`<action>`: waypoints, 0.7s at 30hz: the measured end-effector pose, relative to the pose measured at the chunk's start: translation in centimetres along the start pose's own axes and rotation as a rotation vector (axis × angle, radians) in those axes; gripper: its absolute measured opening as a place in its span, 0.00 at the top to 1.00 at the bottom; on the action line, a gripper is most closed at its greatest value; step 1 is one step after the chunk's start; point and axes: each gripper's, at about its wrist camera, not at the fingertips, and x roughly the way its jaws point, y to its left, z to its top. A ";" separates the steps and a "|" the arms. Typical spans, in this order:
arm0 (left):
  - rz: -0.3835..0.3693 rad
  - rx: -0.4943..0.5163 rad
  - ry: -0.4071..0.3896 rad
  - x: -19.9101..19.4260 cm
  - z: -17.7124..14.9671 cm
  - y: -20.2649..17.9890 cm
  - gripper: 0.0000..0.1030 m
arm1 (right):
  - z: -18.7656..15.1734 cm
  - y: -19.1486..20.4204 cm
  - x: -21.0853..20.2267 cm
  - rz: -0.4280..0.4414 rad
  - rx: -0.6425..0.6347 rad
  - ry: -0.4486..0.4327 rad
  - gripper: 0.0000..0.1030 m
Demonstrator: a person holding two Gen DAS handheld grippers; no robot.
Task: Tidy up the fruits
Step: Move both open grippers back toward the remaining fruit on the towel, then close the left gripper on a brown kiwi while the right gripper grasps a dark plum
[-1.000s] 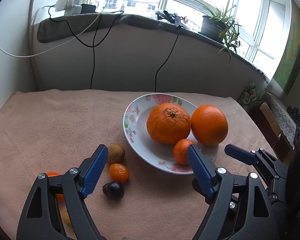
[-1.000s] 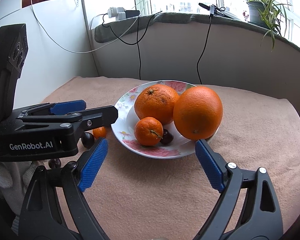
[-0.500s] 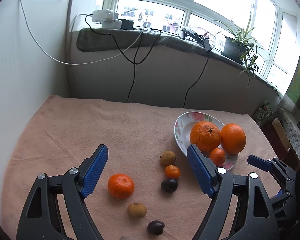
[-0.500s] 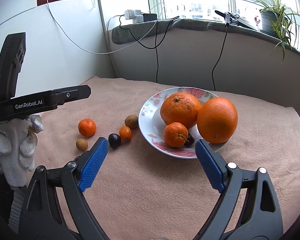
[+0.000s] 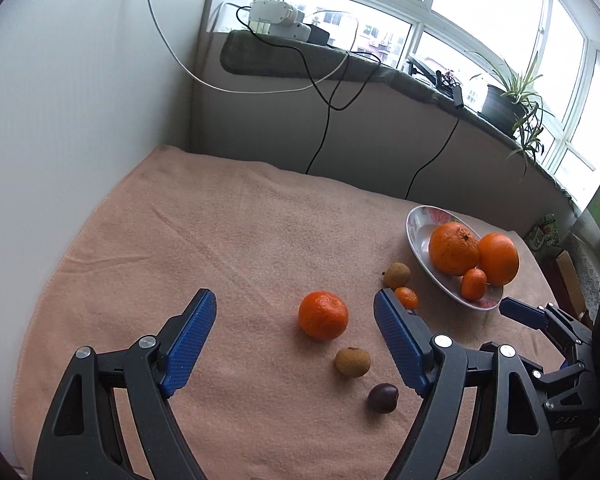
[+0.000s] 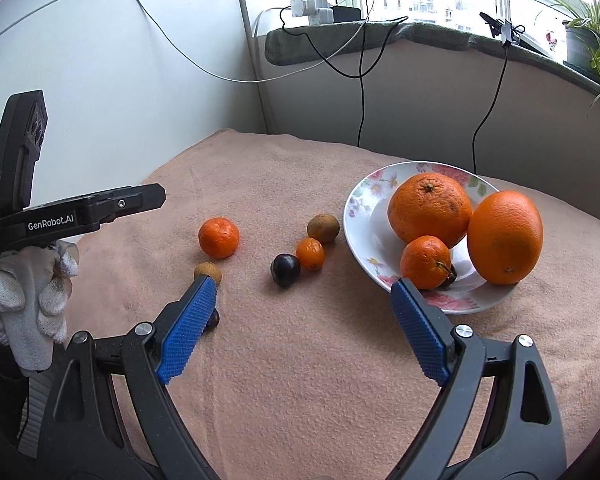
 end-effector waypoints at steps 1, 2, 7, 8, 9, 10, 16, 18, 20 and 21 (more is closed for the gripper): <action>-0.004 -0.002 0.007 0.1 -0.3 0.0 0.23 | 0.0 0.0 0.3 0.003 0.006 0.007 0.11; -0.011 -0.005 0.012 0.2 -0.7 -0.1 0.23 | 0.0 0.0 0.5 0.007 0.014 0.015 0.11; -0.058 -0.029 0.051 0.8 -2.3 -0.5 0.31 | -0.1 0.0 1.9 0.032 0.059 0.048 0.12; -0.067 -0.034 0.057 0.9 -2.6 -0.5 0.35 | 0.0 0.0 2.2 0.039 0.069 0.054 0.13; -0.076 -0.037 0.063 1.0 -2.9 -0.6 0.38 | 0.0 0.0 2.5 0.049 0.077 0.059 0.18; -0.087 -0.038 0.072 1.1 -3.2 -0.7 0.40 | 0.0 0.0 2.8 0.055 0.082 0.067 0.24; -0.129 -0.011 0.122 2.1 -4.3 -1.8 0.55 | 0.4 0.2 4.9 0.082 0.102 0.111 0.48; -0.143 -0.015 0.131 2.4 -4.4 -1.8 0.58 | 0.5 0.3 5.4 0.084 0.103 0.117 0.48; -0.156 -0.022 0.141 2.7 -4.4 -1.8 0.59 | 0.7 0.6 5.8 0.087 0.102 0.123 0.50; -0.159 -0.025 0.147 2.8 -4.5 -1.8 0.59 | 0.7 0.6 6.1 0.086 0.103 0.127 0.51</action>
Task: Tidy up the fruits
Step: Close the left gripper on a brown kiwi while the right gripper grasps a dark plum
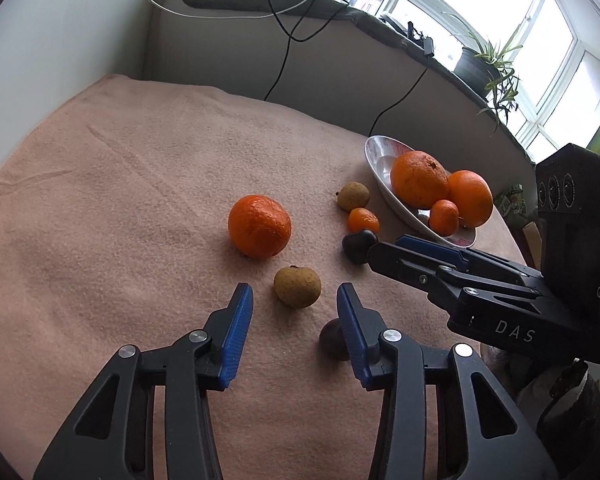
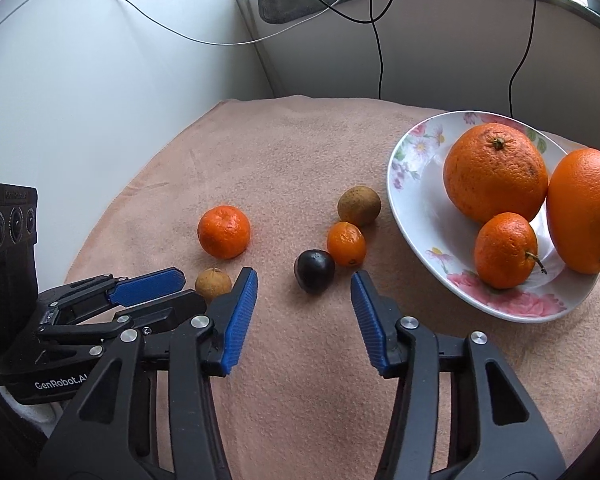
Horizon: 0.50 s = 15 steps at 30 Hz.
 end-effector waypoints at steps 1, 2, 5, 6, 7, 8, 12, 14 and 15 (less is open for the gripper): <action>-0.001 -0.002 0.004 0.2 0.0 0.0 0.60 | 0.1 0.0 0.2 0.000 0.001 0.005 0.53; 0.000 -0.003 0.007 0.2 0.0 0.1 0.61 | 0.2 0.0 0.4 0.000 0.002 0.009 0.54; -0.006 -0.007 0.013 0.3 0.0 0.3 0.61 | 0.3 0.0 1.0 -0.005 0.008 0.022 0.56; -0.007 -0.007 0.014 0.3 0.0 0.4 0.62 | 0.4 -0.1 1.3 -0.003 0.011 0.028 0.57; -0.007 -0.006 0.015 0.4 0.0 0.4 0.62 | 0.5 -0.2 1.5 -0.001 0.016 0.033 0.57; -0.008 -0.004 0.016 0.4 0.0 0.4 0.62 | 0.5 -0.1 1.7 0.003 0.019 0.037 0.58; -0.004 0.003 0.020 0.7 0.2 0.4 0.65 | 0.6 -0.1 2.4 0.002 0.026 0.052 0.65; 0.000 0.007 0.021 0.8 0.3 0.4 0.65 | 0.6 -0.2 2.6 0.002 0.030 0.056 0.66; 0.001 0.008 0.022 0.8 0.3 0.4 0.66 | 0.7 -0.2 2.7 0.001 0.031 0.057 0.67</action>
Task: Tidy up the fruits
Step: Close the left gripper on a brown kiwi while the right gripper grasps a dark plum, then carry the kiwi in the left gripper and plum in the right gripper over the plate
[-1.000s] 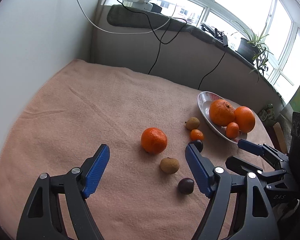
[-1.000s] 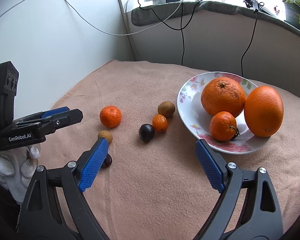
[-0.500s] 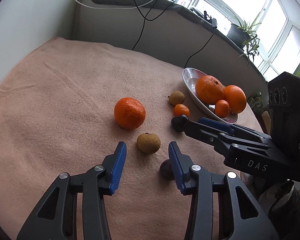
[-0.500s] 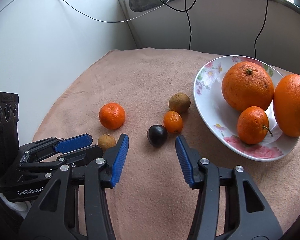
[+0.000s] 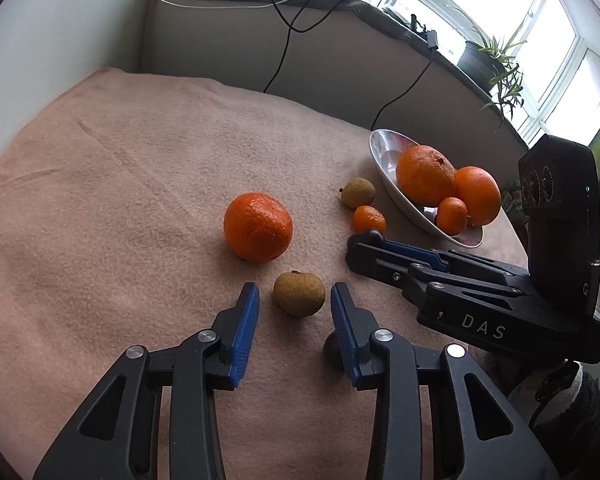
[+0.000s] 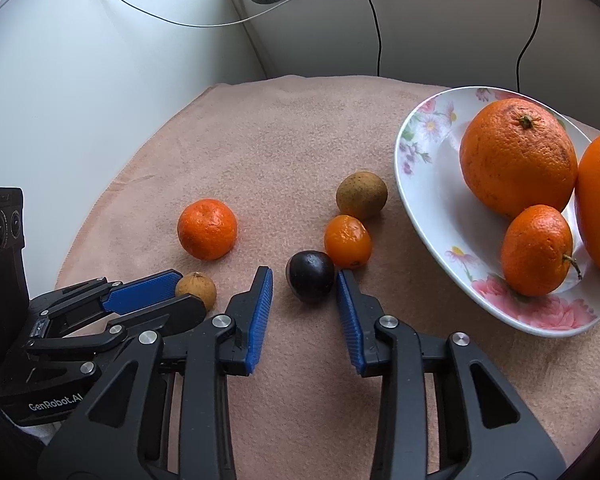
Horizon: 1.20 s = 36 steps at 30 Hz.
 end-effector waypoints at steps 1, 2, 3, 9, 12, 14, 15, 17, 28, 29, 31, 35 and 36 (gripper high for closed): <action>0.001 0.001 0.002 0.1 0.0 0.0 0.67 | 0.0 0.0 0.0 -0.001 0.000 0.000 0.69; 0.004 0.004 0.004 0.2 0.0 0.0 0.69 | 0.0 0.0 0.0 0.001 0.000 0.001 0.71; 0.006 0.007 0.005 0.3 0.0 0.0 0.71 | 0.1 0.0 0.1 0.001 0.000 0.001 0.75; 0.006 0.014 -0.001 0.3 0.1 -0.2 0.75 | 0.0 -0.2 0.1 0.016 0.006 -0.002 0.76; 0.001 0.012 -0.005 0.2 0.1 -0.4 0.75 | -0.1 -0.2 -0.1 0.024 0.006 -0.005 0.76; -0.002 0.005 -0.008 0.1 0.1 -0.3 0.76 | -0.2 -0.2 -0.3 0.029 0.006 -0.008 0.76; -0.005 0.002 -0.009 0.1 0.0 -0.3 0.76 | -0.2 -0.2 -0.4 0.031 0.006 -0.010 0.76; -0.009 -0.003 -0.013 -0.1 0.1 -0.2 0.76 | -0.2 -0.1 -0.7 0.035 0.005 -0.018 0.76; -0.028 -0.003 -0.047 -1.0 1.1 -0.9 0.76 | -0.2 -0.6 -4.4 0.033 -0.002 -0.091 0.76; -0.031 -0.001 -0.050 -1.1 1.3 -1.0 0.76 | -0.2 -0.8 -4.9 0.029 -0.004 -0.101 0.76; -0.039 0.001 -0.055 -1.1 1.7 -1.2 0.76 | 0.0 -1.1 -5.8 0.023 -0.007 -0.120 0.76; -0.046 0.012 -0.068 -1.0 2.6 -1.9 0.76 | 0.6 -1.8 -7.5 0.005 -0.007 -0.160 0.76; -0.049 0.017 -0.071 -1.0 2.9 -2.1 0.76 | 0.7 -2.0 -7.9 0.001 -0.007 -0.169 0.76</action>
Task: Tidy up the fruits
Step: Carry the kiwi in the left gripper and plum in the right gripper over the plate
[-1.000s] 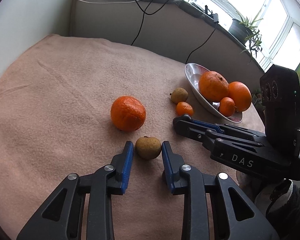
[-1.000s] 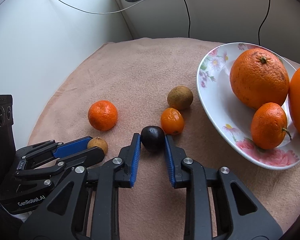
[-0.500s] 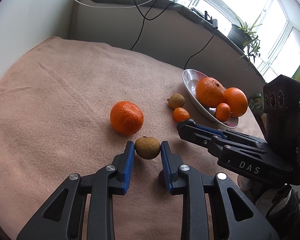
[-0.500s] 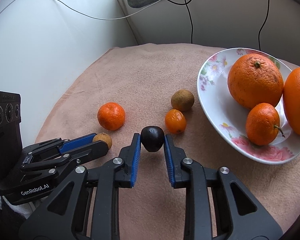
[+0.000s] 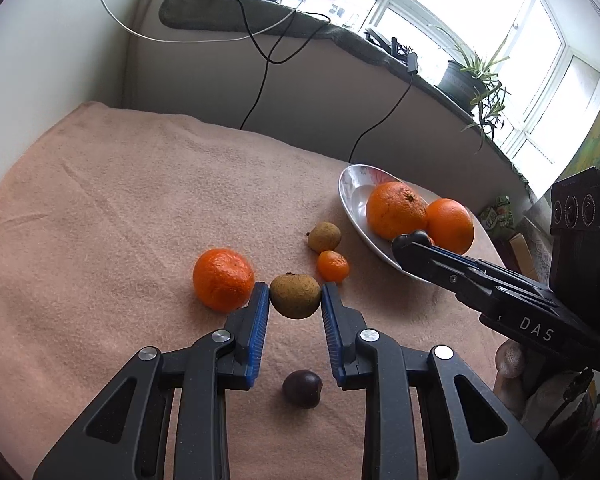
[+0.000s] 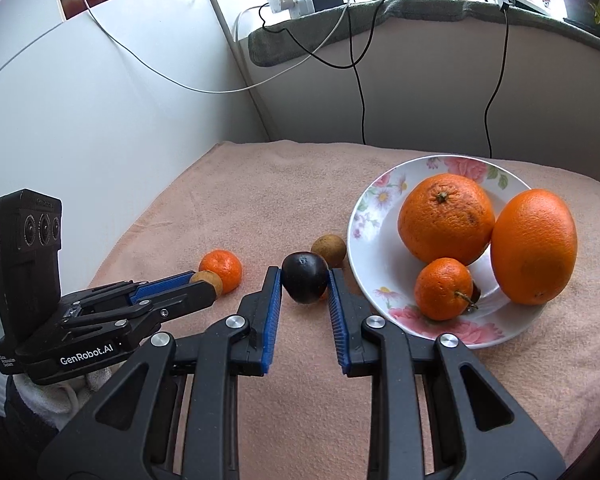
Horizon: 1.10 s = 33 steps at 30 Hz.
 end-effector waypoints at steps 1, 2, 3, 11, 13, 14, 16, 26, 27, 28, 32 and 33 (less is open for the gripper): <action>-0.003 0.005 -0.003 0.1 0.2 -0.2 0.76 | 0.2 -0.2 -0.3 -0.005 0.000 -0.008 0.76; -0.005 0.011 -0.006 0.2 0.5 -0.4 0.76 | 0.5 -0.5 -0.6 -0.011 0.001 -0.017 0.76; -0.008 0.016 -0.008 0.3 0.7 -0.6 0.76 | 0.7 -0.8 -0.7 -0.016 0.005 -0.025 0.76; -0.032 0.048 -0.018 1.6 2.3 -2.4 0.76 | 2.6 -3.0 -2.3 -0.065 0.016 -0.081 0.76; -0.037 0.056 -0.021 2.1 2.7 -2.9 0.76 | 3.1 -3.6 -2.8 -0.080 0.015 -0.090 0.76; -0.039 0.060 -0.022 2.3 3.0 -3.2 0.76 | 3.4 -3.9 -2.9 -0.087 0.015 -0.096 0.76; -0.045 0.067 -0.022 2.7 3.4 -3.7 0.76 | 3.9 -4.6 -3.1 -0.102 0.015 -0.105 0.76; -0.066 0.098 0.008 5.5 4.7 -5.5 0.76 | 5.8 -7.6 -2.9 -0.155 0.019 -0.111 0.76; -0.068 0.099 0.012 5.8 4.9 -5.6 0.76 | 5.9 -7.9 -2.8 -0.157 0.020 -0.111 0.76; -0.069 0.102 0.016 6.0 4.9 -5.6 0.76 | 6.1 -8.1 -2.7 -0.160 0.020 -0.109 0.76; -0.071 0.109 0.034 7.0 5.1 -6.0 0.76 | 6.6 -8.9 -2.0 -0.170 0.020 -0.100 0.76; -0.072 0.111 0.038 7.2 5.1 -6.0 0.76 | 6.7 -9.1 -1.8 -0.171 0.021 -0.098 0.76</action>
